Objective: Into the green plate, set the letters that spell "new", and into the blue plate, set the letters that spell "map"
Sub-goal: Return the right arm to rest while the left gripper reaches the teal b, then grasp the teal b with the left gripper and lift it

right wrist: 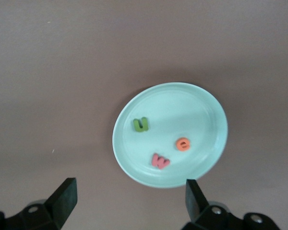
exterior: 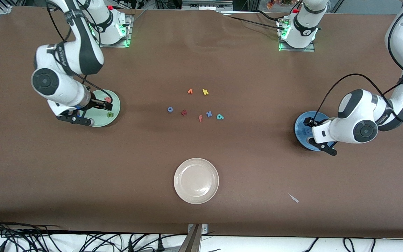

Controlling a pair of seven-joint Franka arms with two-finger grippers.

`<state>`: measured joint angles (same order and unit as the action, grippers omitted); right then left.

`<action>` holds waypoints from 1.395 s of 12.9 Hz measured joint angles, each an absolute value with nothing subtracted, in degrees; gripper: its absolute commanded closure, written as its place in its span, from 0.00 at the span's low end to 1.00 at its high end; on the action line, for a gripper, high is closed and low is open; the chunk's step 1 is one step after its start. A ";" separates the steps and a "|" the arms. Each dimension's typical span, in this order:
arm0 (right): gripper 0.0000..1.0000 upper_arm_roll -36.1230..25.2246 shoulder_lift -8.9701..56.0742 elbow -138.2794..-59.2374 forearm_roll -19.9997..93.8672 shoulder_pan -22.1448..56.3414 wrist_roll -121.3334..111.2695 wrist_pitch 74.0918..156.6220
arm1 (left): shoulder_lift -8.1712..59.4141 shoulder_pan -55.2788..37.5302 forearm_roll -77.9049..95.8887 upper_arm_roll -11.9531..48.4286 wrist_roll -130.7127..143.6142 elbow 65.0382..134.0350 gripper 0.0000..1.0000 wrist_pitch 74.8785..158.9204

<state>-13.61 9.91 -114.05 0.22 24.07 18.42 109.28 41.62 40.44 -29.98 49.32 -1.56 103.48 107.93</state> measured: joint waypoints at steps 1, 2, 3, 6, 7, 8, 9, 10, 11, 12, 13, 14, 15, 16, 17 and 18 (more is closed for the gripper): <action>0.00 -13.70 9.90 -109.88 0.24 23.95 16.36 103.95 | 41.63 39.91 -29.43 50.49 3.16 103.58 0.00 107.89; 0.00 -13.73 9.95 -106.00 0.33 23.78 14.82 100.41 | 41.64 38.54 -28.87 51.55 8.30 103.68 0.00 107.87; 0.00 -13.74 10.18 -102.72 0.46 23.48 14.02 98.94 | 41.64 36.30 -28.47 52.14 13.67 103.73 0.00 107.97; 0.00 -12.93 11.50 -94.04 0.88 20.35 12.96 98.70 | 41.66 28.41 -25.05 52.39 28.75 104.09 0.00 111.85; 0.00 -10.42 11.39 -91.30 1.18 16.09 12.44 98.13 | 41.67 26.50 -24.55 52.38 33.02 104.44 0.00 113.40; 0.00 -7.19 10.67 -89.17 1.50 10.68 11.16 97.02 | 41.70 24.87 -24.43 52.37 37.31 104.79 0.00 114.98; 0.00 -4.62 9.24 -87.81 1.83 5.71 9.27 95.34 | 41.74 23.21 -24.36 52.36 42.08 105.13 0.00 116.89; 0.00 -3.34 7.32 -87.35 2.00 2.21 7.44 93.51 | 41.85 21.50 -24.33 52.35 47.49 105.54 0.00 119.27; 0.00 -2.71 5.11 -87.62 2.05 -0.40 5.21 92.03 | 41.96 19.72 -24.33 52.32 52.97 106.15 0.00 121.84; 0.00 -2.45 2.69 -88.85 2.10 -2.10 2.65 91.15 | 42.07 18.03 -24.33 52.25 58.04 106.83 0.00 124.29; 0.00 -2.38 0.34 -91.07 2.10 -2.84 0.98 90.97 | 42.17 16.53 -24.33 52.15 62.80 107.39 0.00 126.40; 0.00 -2.23 -1.36 -93.42 2.09 -2.94 0.44 91.07 | 42.26 15.25 -24.33 52.00 67.16 107.83 0.00 128.08; 0.00 -1.91 -2.22 -95.07 2.02 -2.87 0.17 91.27 | 42.35 14.01 -24.33 51.67 71.39 108.06 0.00 129.51; 0.00 -1.56 -2.49 -95.88 1.95 -2.68 0.16 91.43 | 42.41 12.41 -24.34 50.78 75.84 108.14 0.00 130.96; 0.00 -1.44 -2.50 -96.16 1.94 -2.39 0.16 91.59 | 42.45 10.30 -24.34 49.21 80.05 108.16 0.00 132.60; 0.00 -1.52 -2.51 -96.22 1.94 -2.21 0.16 91.76 | 42.50 7.35 -24.34 46.77 84.69 108.15 0.00 134.74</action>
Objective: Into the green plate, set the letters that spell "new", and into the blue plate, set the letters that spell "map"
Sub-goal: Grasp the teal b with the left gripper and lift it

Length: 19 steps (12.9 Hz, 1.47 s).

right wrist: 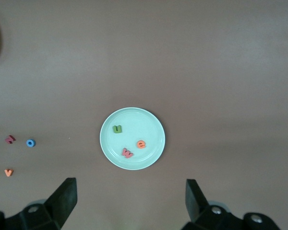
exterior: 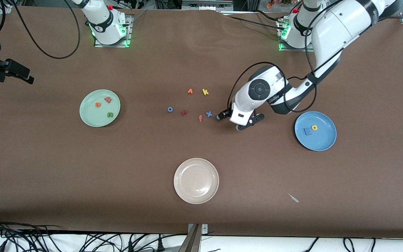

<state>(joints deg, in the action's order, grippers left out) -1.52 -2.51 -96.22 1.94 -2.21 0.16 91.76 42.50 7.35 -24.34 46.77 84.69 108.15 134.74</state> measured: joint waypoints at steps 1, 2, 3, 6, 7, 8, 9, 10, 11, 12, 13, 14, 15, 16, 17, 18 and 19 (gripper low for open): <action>0.00 -1.86 -2.56 -96.22 1.94 -2.18 0.16 91.88 | 42.54 3.89 -24.35 43.89 89.02 108.12 0.00 136.82; 0.00 -2.38 -2.69 -96.22 1.94 -2.14 0.15 91.93 | 42.59 0.19 -24.36 40.92 92.88 108.08 0.00 138.48; 0.00 -2.72 -2.84 -96.22 1.94 -2.06 0.01 92.09 | 42.62 -3.31 -24.36 38.18 96.15 107.98 0.00 139.58; 0.00 -3.03 -2.93 -96.23 1.94 -0.76 -0.08 92.40 | 42.62 -9.22 -24.36 33.78 102.05 106.67 0.02 140.34; 0.00 -3.06 -2.78 -96.24 1.94 -0.44 -0.08 92.40 | 42.62 -9.54 -24.36 33.56 102.69 106.37 0.06 140.34; 0.00 -3.05 -2.64 -96.24 1.94 -0.23 -0.09 92.40 | 42.61 -9.74 -24.36 33.30 103.22 106.23 0.08 140.34; 0.00 -3.06 -2.54 -96.24 1.94 -0.07 -0.13 92.40 | 42.62 -10.22 -24.36 32.66 103.86 106.11 0.13 140.34; 0.00 -3.05 -2.49 -96.24 1.94 0.04 -0.15 92.40 | 42.62 -11.06 -24.36 31.67 104.58 105.93 0.17 140.34; 0.00 -3.06 -2.48 -96.24 1.90 0.07 -0.17 92.40 | 42.62 -12.07 -24.36 30.63 105.25 105.71 0.21 140.34; 0.00 -3.19 -2.48 -96.24 1.87 0.07 -0.17 92.39 | 42.62 -12.81 -24.36 29.97 105.63 105.46 0.26 140.35; 0.00 -3.44 -2.46 -96.24 1.87 0.06 -0.18 92.37 | 42.61 -13.14 -24.36 29.79 106.05 105.06 0.31 140.36; 0.00 -3.67 -2.43 -96.25 1.87 0.06 -0.18 92.36 | 42.61 -13.26 -24.36 29.76 106.55 104.69 0.34 140.36; 0.00 -3.73 -2.38 -96.25 1.87 0.06 -0.18 92.35 | 42.61 -13.36 -24.36 29.65 106.88 104.60 0.40 140.36; 0.00 -3.71 -2.33 -96.25 1.87 0.14 -0.18 92.35 | 42.59 -13.41 -24.36 29.58 107.16 104.50 0.47 140.38; 0.00 -3.68 -2.30 -96.25 1.87 0.21 -0.18 92.35 | 42.55 -13.47 -24.36 29.55 107.29 104.24 0.51 140.38; 0.00 -3.67 -2.28 -96.25 1.87 0.26 -0.18 92.35 | 42.55 -13.52 -24.36 29.46 107.43 104.15 0.58 140.38; 0.00 -3.67 -2.27 -96.25 1.87 0.27 -0.18 92.35 | 42.55 -13.54 -24.36 29.42 107.50 104.08 0.63 140.38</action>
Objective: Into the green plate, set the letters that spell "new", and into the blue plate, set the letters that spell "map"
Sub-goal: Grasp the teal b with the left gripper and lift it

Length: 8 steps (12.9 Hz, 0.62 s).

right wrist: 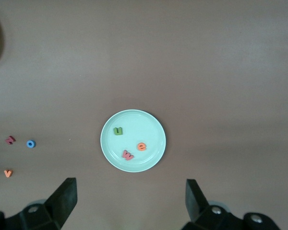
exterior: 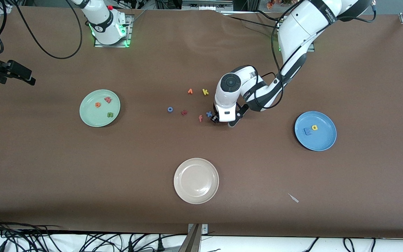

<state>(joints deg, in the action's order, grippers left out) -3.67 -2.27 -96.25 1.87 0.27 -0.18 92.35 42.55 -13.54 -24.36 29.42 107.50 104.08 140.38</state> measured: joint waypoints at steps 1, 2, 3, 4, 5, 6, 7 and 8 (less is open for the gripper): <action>0.00 -3.67 -2.27 -96.25 1.87 0.28 -0.18 92.35 | 42.55 -13.56 -24.36 29.40 107.55 104.03 0.66 140.38; 0.00 -3.67 -2.26 -96.25 1.87 0.28 -0.18 92.35 | 42.50 -13.57 -24.36 29.41 107.62 104.01 0.72 140.33; 0.00 -3.67 -2.26 -96.25 1.87 0.28 -0.18 92.35 | 42.46 -13.60 -24.36 29.40 107.66 103.98 0.77 140.31; 0.00 -3.67 -2.25 -96.25 1.87 0.28 -0.18 92.35 | 42.46 -13.62 -24.36 29.39 107.70 103.98 0.81 140.30; 0.00 -3.68 -2.24 -96.25 1.87 0.28 -0.18 92.35 | 42.42 -13.63 -24.36 29.39 107.71 103.98 0.85 140.20; 0.00 -3.68 -2.23 -96.25 1.87 0.28 -0.18 92.35 | 42.42 -13.63 -24.36 29.38 107.71 103.98 0.92 140.20; 0.00 -3.69 -2.23 -96.25 1.87 0.27 -0.18 92.35 | 42.42 -13.64 -24.36 29.38 107.71 103.96 0.95 140.19; 0.00 -3.69 -2.23 -96.25 1.87 0.27 -0.18 92.35 | 42.43 -13.64 -24.36 29.37 107.69 103.86 0.96 140.07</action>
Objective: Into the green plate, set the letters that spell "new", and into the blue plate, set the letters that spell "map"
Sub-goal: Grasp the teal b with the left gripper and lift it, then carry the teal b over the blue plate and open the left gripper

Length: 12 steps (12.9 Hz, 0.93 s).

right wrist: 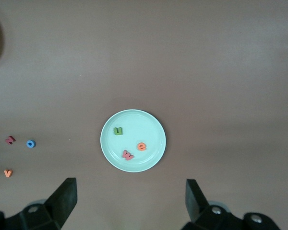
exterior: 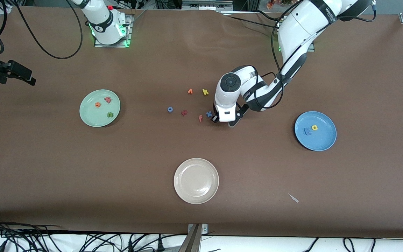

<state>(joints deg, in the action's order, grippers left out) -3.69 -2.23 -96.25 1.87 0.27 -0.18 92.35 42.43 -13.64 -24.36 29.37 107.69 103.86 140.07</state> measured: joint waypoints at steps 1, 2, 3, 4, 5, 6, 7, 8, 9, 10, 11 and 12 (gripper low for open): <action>0.00 -3.69 -2.22 -96.25 1.87 0.27 -0.18 92.35 | 42.45 -13.64 -24.38 29.22 107.31 103.41 0.96 139.30; 0.00 -3.69 -2.22 -96.25 1.87 0.28 -0.18 92.35 | 42.45 -13.59 -24.38 29.06 105.96 102.48 0.96 137.27; 0.00 -3.69 -2.21 -96.25 1.87 0.27 -0.18 92.35 | 42.45 -13.46 -24.38 28.95 103.38 101.12 0.96 134.04; 0.00 -3.69 -2.20 -96.25 1.87 0.28 -0.18 92.35 | 42.44 -13.17 -24.36 28.88 99.92 99.67 0.96 130.51; 0.00 -3.69 -2.20 -96.25 1.87 0.28 -0.18 92.35 | 42.41 -12.54 -24.33 28.89 95.93 98.41 0.96 127.32; 0.00 -3.69 -2.20 -96.25 1.87 0.27 -0.18 92.35 | 42.26 -11.59 -24.15 28.91 91.40 97.47 0.96 124.65; 0.00 -3.70 -2.20 -96.25 1.87 0.27 -0.18 92.35 | 41.95 -10.31 -23.45 28.94 86.17 96.91 0.96 122.27; 0.00 -3.71 -2.20 -96.25 1.87 0.27 -0.18 92.35 | 41.51 -8.77 -23.01 28.97 80.72 96.62 0.96 120.14; 0.00 -3.71 -2.20 -96.25 1.88 0.27 -0.18 92.35 | 41.04 -7.11 -22.70 28.99 75.23 96.39 0.96 117.99; 0.00 -3.71 -2.20 -96.25 1.87 0.27 -0.18 92.35 | 40.49 -5.32 -22.56 29.01 69.56 96.32 0.96 115.84; 0.00 -3.72 -2.20 -96.25 1.87 0.27 -0.18 92.35 | 40.00 -3.53 -22.51 29.02 63.87 96.31 0.96 113.93; 0.00 -3.72 -2.20 -96.25 1.87 0.27 -0.18 92.35 | 39.57 -1.70 -22.50 29.03 58.18 96.29 0.96 112.24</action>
<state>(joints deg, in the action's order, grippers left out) -3.72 -2.20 -96.25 1.87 0.27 -0.18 92.35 39.57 -1.70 -22.50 29.03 58.18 96.29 112.24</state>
